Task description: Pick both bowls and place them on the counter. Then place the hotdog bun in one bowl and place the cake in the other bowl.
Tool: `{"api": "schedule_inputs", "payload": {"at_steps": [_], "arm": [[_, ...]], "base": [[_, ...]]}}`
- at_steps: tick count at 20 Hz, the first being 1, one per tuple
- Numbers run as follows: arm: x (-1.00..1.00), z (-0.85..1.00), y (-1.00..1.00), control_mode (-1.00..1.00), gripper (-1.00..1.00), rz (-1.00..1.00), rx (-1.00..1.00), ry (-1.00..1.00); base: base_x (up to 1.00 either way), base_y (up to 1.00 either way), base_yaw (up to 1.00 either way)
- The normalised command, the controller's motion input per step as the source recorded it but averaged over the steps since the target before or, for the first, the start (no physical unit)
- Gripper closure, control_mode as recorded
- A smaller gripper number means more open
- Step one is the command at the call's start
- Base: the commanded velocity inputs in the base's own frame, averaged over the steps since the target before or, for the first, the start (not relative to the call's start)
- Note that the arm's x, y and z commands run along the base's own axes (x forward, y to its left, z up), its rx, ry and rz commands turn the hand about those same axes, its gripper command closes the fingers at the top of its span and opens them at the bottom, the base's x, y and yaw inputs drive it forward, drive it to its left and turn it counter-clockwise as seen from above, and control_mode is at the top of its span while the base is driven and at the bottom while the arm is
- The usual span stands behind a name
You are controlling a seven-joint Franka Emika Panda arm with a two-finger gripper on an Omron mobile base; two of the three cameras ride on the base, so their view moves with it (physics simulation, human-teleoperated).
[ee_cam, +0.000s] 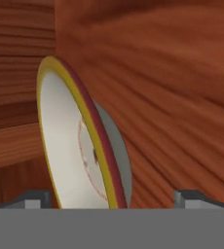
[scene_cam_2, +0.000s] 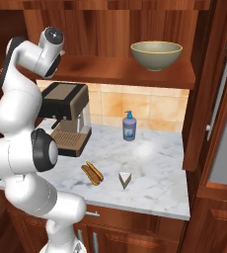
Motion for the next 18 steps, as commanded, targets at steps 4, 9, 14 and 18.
{"api": "schedule_inputs", "payload": {"at_steps": [4, 9, 14, 18], "arm": [[0.24, -0.18, 0.16, -1.0, -1.0, -0.01, 0.0, 0.0], [0.17, -0.21, 0.13, -1.0, 1.0, 0.0, 0.0, 0.0], [0.01, -0.18, 0.09, -1.0, 1.0, 0.0, 0.0, 0.0], [-0.09, -0.1, 0.06, -1.0, 1.0, 0.0, 0.02, 0.0]], "base": [[0.0, 0.0, 0.0], [0.0, 0.0, 0.0], [0.0, 0.0, 0.0], [0.0, 0.0, 0.0]]}}
